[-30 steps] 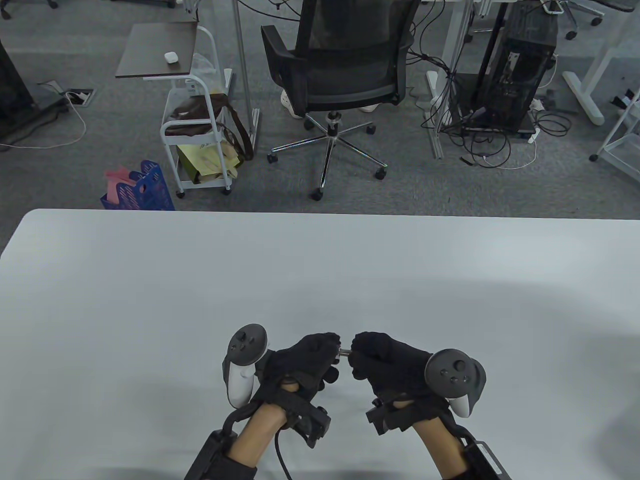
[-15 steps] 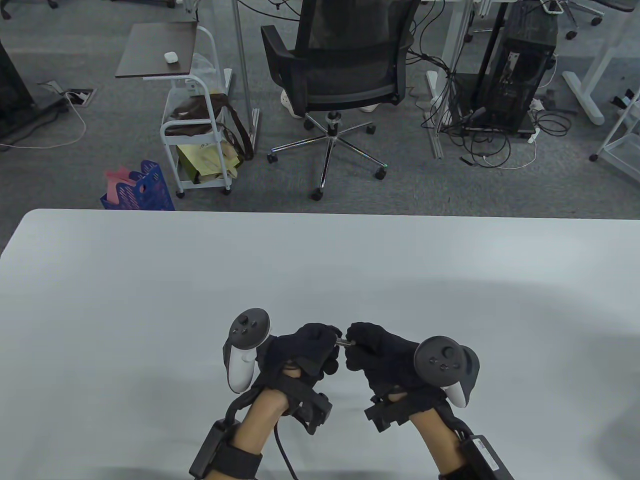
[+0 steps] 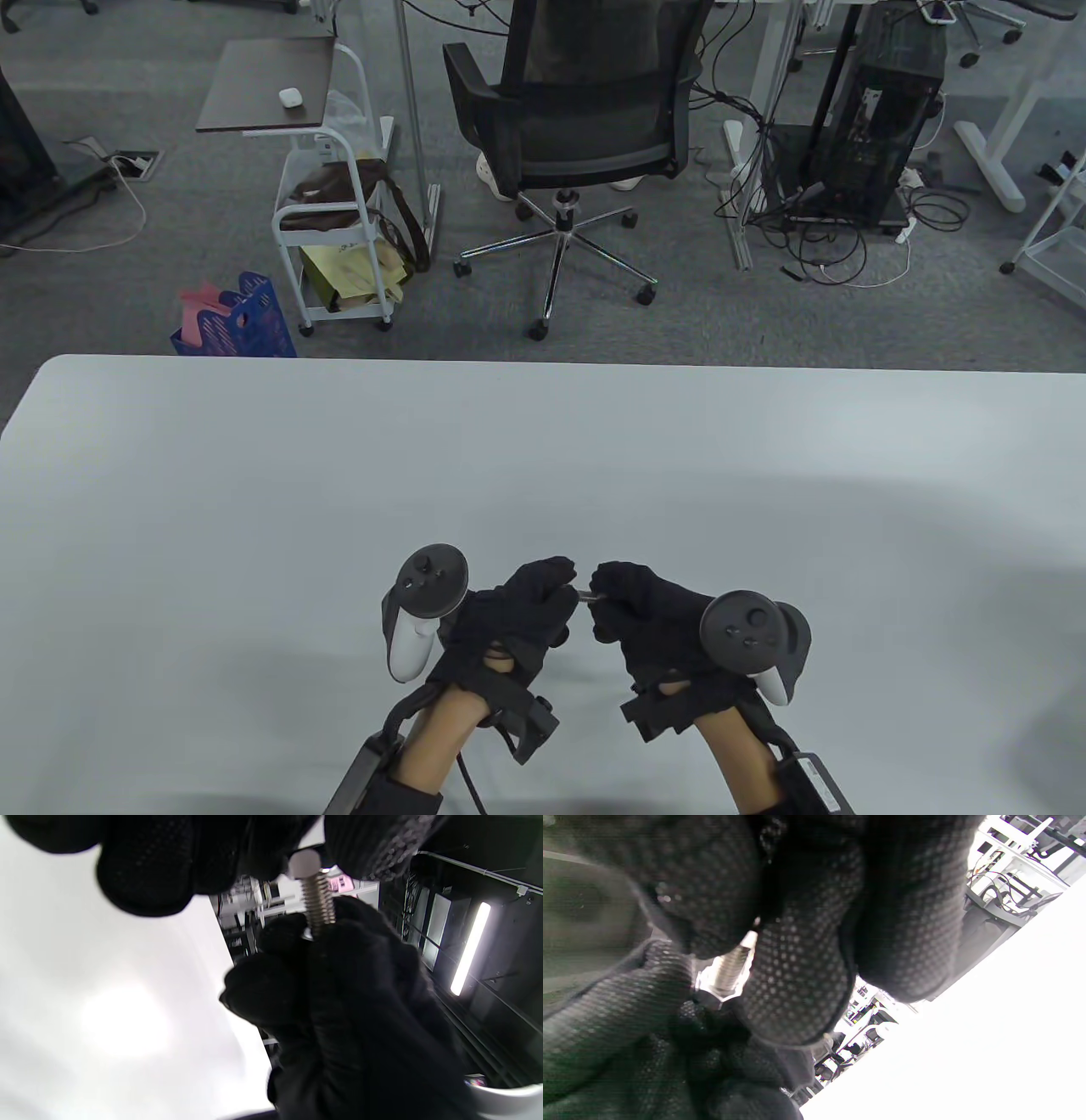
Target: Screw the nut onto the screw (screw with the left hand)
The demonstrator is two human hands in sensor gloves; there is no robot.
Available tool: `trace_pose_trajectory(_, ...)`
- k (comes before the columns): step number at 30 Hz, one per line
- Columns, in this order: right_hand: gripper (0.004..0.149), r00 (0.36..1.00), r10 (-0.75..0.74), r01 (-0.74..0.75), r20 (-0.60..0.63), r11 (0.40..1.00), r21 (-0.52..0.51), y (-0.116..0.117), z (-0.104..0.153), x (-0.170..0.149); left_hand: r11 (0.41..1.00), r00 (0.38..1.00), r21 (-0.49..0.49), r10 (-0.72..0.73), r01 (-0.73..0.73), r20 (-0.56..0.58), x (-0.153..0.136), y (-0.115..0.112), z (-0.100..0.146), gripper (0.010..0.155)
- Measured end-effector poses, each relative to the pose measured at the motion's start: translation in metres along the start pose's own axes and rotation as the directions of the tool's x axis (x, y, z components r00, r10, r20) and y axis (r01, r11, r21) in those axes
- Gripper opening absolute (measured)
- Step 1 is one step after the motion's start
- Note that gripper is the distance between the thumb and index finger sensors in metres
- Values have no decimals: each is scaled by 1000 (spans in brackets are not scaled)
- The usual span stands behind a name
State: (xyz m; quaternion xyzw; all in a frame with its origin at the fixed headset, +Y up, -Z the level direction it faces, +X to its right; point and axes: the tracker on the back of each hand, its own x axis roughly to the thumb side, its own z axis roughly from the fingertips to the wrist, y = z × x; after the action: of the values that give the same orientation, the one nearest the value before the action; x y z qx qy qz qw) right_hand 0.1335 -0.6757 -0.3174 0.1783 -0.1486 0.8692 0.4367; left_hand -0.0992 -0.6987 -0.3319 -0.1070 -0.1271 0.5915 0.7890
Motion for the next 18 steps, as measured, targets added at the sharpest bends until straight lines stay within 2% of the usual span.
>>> trace_pose_trajectory(2,46,1000,12,-12,4,1000,12,3,1,-1,1000,1000,-5,-8,8,-2,2,0,0,57)
trace_pose_trajectory(5,47,1000,22,-22,10,999,26,4,1,-2,995,1000,-98,-19,18,-7,2,0,-1,56)
trace_pose_trajectory(6,47,1000,20,-20,11,999,25,4,2,-2,993,1000,-117,0,-2,-13,1,1,-1,58)
trace_pose_trajectory(8,47,1000,-2,1,6,1000,28,5,2,-2,993,998,-106,56,-59,-36,-5,2,1,73)
trace_pose_trajectory(9,47,1000,-8,8,5,1000,26,6,3,-1,995,997,-71,63,-66,-43,-6,3,1,72)
trace_pose_trajectory(11,47,1000,-16,16,4,1000,25,6,3,-1,999,998,-23,30,-31,-54,-6,4,0,61)
trace_pose_trajectory(16,47,998,50,-51,27,998,43,6,3,-2,990,998,-128,51,-56,-48,-3,1,-3,55)
trace_pose_trajectory(18,47,998,62,-63,32,997,35,4,4,-2,986,996,-149,65,-74,-60,-7,1,-4,63)
